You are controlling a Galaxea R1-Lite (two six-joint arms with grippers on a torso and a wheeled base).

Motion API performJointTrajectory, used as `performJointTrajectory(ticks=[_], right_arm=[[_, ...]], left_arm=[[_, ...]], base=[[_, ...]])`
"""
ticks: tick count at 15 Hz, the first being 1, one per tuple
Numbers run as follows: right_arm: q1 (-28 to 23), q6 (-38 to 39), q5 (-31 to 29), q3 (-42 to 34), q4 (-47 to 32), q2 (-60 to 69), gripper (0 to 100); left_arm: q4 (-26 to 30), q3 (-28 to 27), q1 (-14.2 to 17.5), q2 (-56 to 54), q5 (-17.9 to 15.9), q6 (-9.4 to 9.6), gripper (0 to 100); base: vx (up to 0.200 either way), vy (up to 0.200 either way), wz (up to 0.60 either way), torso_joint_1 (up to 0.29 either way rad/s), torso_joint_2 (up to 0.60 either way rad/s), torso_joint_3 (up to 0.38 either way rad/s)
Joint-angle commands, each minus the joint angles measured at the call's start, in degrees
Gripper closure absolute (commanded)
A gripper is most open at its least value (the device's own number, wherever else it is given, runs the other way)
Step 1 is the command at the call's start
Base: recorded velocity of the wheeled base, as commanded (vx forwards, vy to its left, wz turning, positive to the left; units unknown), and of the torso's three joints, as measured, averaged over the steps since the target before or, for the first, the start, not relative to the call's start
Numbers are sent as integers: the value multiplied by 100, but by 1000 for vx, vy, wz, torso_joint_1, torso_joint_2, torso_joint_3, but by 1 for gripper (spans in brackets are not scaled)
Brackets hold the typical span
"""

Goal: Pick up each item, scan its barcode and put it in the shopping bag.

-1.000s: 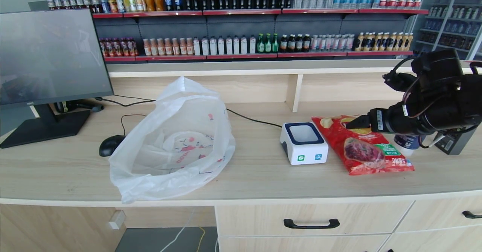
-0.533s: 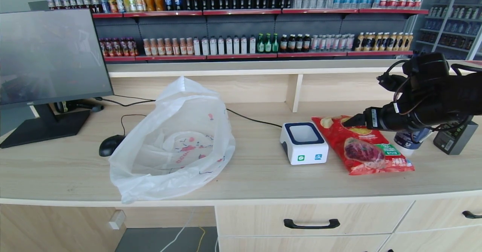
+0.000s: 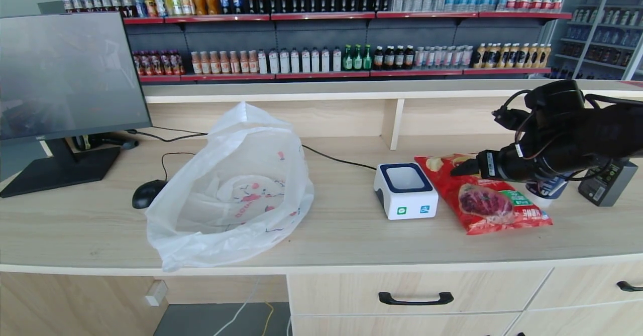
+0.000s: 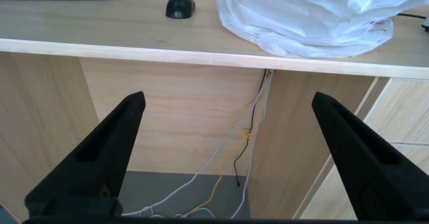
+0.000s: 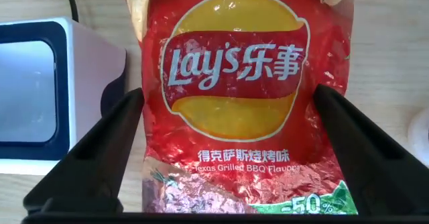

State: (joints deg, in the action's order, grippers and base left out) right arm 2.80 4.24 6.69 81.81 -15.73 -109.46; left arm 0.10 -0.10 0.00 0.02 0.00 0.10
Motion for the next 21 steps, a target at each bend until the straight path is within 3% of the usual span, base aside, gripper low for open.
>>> performJointTrajectory(ticks=[1,12,13,21], right_arm=[[1,-20,-10,-7,-1,-102,0],[212,-248,-151,37,-414,-260,0],[212,-240,-177,19,-414,-251,100],[212,-29,-186,-7,-387,-49,100]], left_arm=[[-1,1,0,-2,0,-1,0],[-1,1,0,-2,0,-1,0],[-1,1,0,-2,0,-1,0],[-1,1,0,-2,0,-1,0]], base=[[0,0,0,0,0,0],[0,0,0,0,0,0],[0,0,0,0,0,0],[0,0,0,0,0,0]])
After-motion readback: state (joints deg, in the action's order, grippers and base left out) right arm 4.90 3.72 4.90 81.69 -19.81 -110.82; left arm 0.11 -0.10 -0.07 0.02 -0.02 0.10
